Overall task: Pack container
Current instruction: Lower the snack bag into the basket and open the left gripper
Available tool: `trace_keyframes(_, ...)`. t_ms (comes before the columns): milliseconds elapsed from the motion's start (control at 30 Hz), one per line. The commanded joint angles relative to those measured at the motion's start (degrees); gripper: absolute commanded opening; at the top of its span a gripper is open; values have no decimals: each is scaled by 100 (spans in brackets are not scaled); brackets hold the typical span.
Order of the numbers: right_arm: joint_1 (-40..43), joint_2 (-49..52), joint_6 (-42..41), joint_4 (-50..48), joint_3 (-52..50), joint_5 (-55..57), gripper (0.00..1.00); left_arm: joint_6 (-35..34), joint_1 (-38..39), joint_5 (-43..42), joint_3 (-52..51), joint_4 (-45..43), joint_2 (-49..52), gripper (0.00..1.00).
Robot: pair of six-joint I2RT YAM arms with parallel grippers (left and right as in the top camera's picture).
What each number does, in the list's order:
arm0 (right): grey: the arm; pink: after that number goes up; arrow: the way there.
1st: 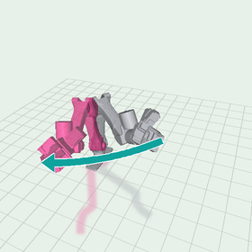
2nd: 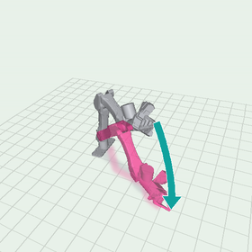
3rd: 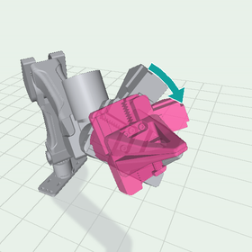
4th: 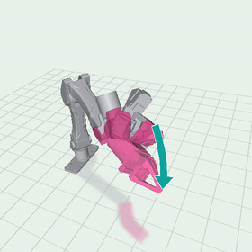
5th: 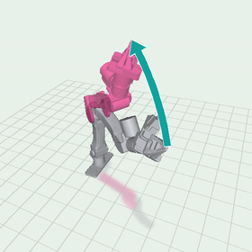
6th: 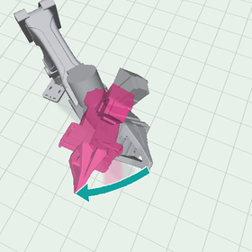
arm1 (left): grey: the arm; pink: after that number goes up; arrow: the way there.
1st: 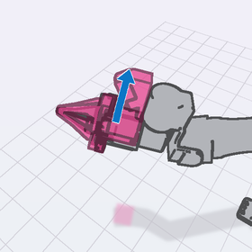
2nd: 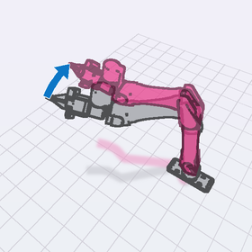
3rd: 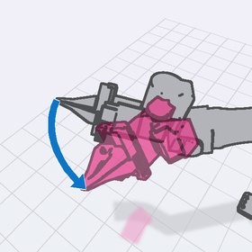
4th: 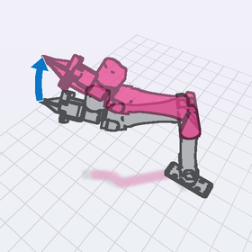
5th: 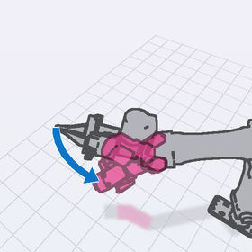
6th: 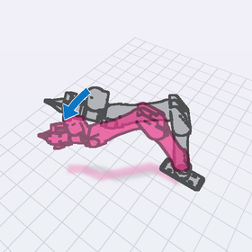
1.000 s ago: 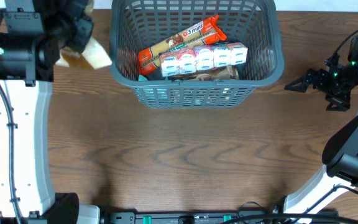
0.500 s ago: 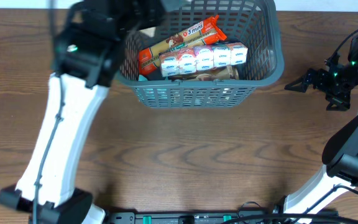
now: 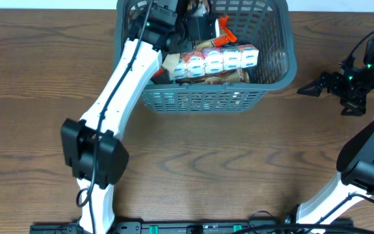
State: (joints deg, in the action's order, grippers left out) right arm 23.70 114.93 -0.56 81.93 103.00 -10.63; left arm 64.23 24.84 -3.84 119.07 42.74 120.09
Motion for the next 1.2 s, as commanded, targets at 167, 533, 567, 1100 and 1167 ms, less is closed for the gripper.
trace_keyframes(167, -55, 26, 105, 11, 4, 9, 99, -632, -146, 39, 61, 210, 439, 29)
trace_keyframes(533, -55, 24, 107, -219, 4, 13, 99, -909, -249, 44, 44, 391, 284, 99)
trace_keyframes(567, -55, 22, 107, -315, 7, 15, 99, -911, -247, 44, 44, 391, 192, 99)
trace_keyframes(1100, -761, -50, 662, -452, 2935, 957, 99, -4122, -1270, 46, 44, 651, -2024, 98)
trace_keyframes(1167, -863, -50, 643, -153, 3410, 927, 99, -4771, -1606, 44, 44, 955, -2245, 98)
